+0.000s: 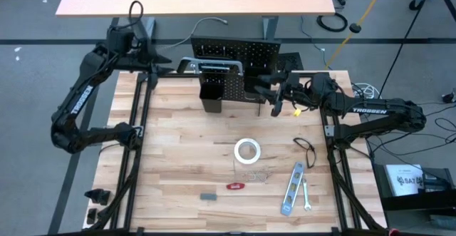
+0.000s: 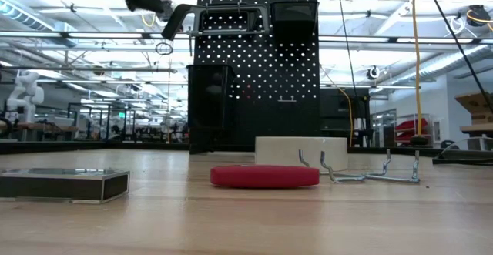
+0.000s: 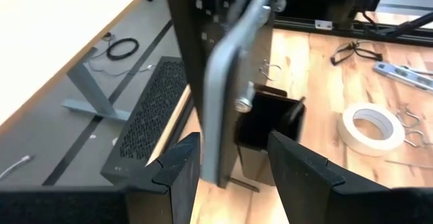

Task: Hang tools onto peg board
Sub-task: Adjust the black peg board

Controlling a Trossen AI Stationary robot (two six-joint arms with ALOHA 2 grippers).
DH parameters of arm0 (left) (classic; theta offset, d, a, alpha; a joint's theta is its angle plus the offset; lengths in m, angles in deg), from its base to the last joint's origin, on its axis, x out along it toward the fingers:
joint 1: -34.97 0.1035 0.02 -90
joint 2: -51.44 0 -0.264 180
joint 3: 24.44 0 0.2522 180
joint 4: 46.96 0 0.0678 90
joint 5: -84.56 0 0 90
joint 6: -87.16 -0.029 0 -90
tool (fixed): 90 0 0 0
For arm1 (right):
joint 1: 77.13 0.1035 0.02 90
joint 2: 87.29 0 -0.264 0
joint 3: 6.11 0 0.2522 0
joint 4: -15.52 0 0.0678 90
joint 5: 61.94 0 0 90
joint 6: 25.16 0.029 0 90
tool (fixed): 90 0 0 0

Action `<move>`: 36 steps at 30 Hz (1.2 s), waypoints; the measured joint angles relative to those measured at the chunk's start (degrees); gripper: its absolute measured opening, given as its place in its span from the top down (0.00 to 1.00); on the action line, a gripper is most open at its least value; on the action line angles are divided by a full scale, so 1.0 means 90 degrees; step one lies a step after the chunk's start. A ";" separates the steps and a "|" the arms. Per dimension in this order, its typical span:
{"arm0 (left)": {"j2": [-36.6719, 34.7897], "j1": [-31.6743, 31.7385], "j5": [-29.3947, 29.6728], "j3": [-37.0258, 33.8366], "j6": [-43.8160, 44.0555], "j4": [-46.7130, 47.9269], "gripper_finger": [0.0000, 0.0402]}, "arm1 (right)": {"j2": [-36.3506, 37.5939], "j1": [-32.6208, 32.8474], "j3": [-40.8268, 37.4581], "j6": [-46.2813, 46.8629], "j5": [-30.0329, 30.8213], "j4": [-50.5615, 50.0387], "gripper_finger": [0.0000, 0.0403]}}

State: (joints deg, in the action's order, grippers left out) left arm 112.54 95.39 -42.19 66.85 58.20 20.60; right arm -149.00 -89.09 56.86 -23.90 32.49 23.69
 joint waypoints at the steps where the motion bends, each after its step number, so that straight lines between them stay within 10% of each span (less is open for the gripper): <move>1: -0.0079 -0.0002 -0.0002 0.0000 0.0004 0.0112 0.56 | 0.0000 -0.0001 0.0002 0.0000 0.0000 -0.0068 0.55; 24: -0.2485 -0.1453 -0.1229 -0.1296 0.1912 -0.0358 0.56 | 0.0240 0.0876 0.0002 0.0811 -0.2014 -0.2629 0.55; 36: -0.3353 -0.2345 -0.0911 -0.3922 0.2686 -0.2866 0.56 | -0.0056 0.0962 0.0001 0.2290 0.1163 -0.4959 0.55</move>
State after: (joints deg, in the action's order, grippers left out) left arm 82.36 74.29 -50.40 31.55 82.38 -5.19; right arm -149.50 -80.44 56.88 -3.29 42.95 -20.94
